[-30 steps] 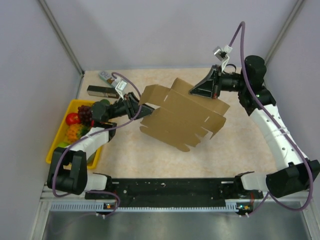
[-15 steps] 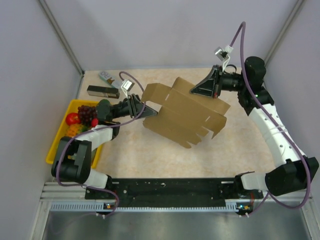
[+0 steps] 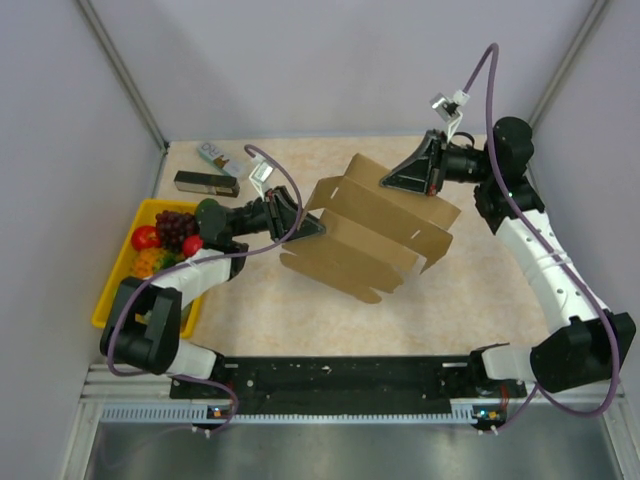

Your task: Fold the paper box

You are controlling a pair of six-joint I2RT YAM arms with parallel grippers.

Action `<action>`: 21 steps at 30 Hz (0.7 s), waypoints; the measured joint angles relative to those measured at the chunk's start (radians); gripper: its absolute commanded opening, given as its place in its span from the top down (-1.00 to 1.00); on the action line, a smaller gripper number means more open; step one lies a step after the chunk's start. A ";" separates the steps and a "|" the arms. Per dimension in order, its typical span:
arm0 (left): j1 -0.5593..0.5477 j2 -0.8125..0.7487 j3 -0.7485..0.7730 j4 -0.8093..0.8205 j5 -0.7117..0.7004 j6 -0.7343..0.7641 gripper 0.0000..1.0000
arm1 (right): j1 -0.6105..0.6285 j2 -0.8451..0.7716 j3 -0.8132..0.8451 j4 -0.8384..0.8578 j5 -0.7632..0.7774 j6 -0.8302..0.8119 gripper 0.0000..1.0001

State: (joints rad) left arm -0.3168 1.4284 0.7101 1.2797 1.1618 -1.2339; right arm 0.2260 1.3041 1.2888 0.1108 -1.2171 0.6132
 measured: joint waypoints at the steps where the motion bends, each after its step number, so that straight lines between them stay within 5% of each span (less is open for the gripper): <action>1: 0.000 0.000 0.000 0.000 -0.002 0.005 0.58 | 0.000 -0.001 0.000 0.003 -0.002 0.001 1.00; 8: 0.000 -0.004 -0.001 -0.027 0.005 0.045 0.99 | 0.000 -0.002 0.000 -0.010 -0.005 -0.013 1.00; 18: 0.000 -0.080 -0.003 -0.258 -0.027 0.220 1.00 | -0.002 -0.016 0.000 -0.083 0.030 -0.090 1.00; 20: 0.000 -0.090 -0.003 -0.300 -0.038 0.248 0.65 | 0.000 -0.023 0.000 -0.101 0.039 -0.111 1.00; 21: 0.000 -0.092 -0.003 -0.314 -0.043 0.260 0.27 | 0.000 -0.026 0.000 -0.114 0.047 -0.126 1.00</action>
State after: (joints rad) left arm -0.3168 1.3369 0.7071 0.9653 1.1183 -0.9741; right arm 0.2264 1.2778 1.2892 -0.0029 -1.1706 0.4873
